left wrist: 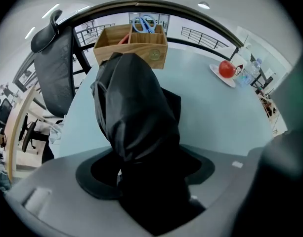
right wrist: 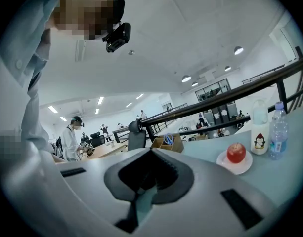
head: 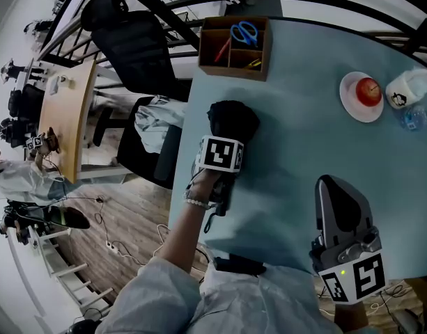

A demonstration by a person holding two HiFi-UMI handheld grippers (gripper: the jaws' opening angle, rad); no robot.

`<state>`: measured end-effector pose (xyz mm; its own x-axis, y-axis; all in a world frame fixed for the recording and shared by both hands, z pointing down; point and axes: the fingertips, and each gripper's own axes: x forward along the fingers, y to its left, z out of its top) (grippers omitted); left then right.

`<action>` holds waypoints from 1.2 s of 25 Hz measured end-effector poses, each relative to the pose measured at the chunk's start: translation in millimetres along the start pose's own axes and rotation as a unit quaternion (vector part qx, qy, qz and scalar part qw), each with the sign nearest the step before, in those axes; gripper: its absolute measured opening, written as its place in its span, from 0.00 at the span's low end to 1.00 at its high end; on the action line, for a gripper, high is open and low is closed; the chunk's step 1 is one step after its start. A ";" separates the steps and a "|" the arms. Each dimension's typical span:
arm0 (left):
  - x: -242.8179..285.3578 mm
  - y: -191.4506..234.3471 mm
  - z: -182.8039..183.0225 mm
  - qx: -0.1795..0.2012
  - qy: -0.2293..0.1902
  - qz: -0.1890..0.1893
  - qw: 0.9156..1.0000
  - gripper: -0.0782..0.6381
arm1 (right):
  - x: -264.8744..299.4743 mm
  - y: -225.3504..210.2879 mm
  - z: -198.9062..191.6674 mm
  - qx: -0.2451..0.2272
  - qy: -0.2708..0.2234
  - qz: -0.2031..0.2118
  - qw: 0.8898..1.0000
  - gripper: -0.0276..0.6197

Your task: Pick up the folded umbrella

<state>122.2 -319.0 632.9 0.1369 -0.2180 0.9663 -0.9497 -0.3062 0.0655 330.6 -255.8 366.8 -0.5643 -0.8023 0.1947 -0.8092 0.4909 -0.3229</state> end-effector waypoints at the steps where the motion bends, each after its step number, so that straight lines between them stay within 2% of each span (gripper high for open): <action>1: -0.4 -0.2 0.3 -0.003 -0.002 -0.009 1.000 0.53 | 0.8 0.3 0.5 0.000 0.000 -0.001 1.000 0.04; 9: -2.2 3.0 0.8 0.000 -0.017 -0.017 1.000 0.54 | 6.6 7.6 -0.6 0.003 0.001 -0.017 1.000 0.04; 16: -10.7 3.1 4.1 -0.009 -0.048 -0.073 0.996 0.52 | 7.9 28.0 0.4 -0.009 -0.003 -0.031 0.999 0.04; 19: -26.1 0.7 8.7 0.004 -0.074 -0.082 0.994 0.52 | 6.3 40.6 3.3 -0.015 -0.007 -0.038 0.999 0.04; 25: -66.1 -9.0 23.1 0.033 -0.140 -0.117 0.983 0.52 | 7.7 70.5 8.5 -0.030 -0.017 -0.049 0.998 0.04; 30: -111.1 -18.5 30.5 0.068 -0.204 -0.141 0.966 0.52 | 1.2 93.2 15.2 -0.046 -0.034 -0.067 0.996 0.04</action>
<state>133.2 -317.4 516.8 0.5112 -0.4467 0.7342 -0.8160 -0.5204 0.2516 257.0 -216.2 322.9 -0.4402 -0.8823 0.1669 -0.8901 0.4043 -0.2106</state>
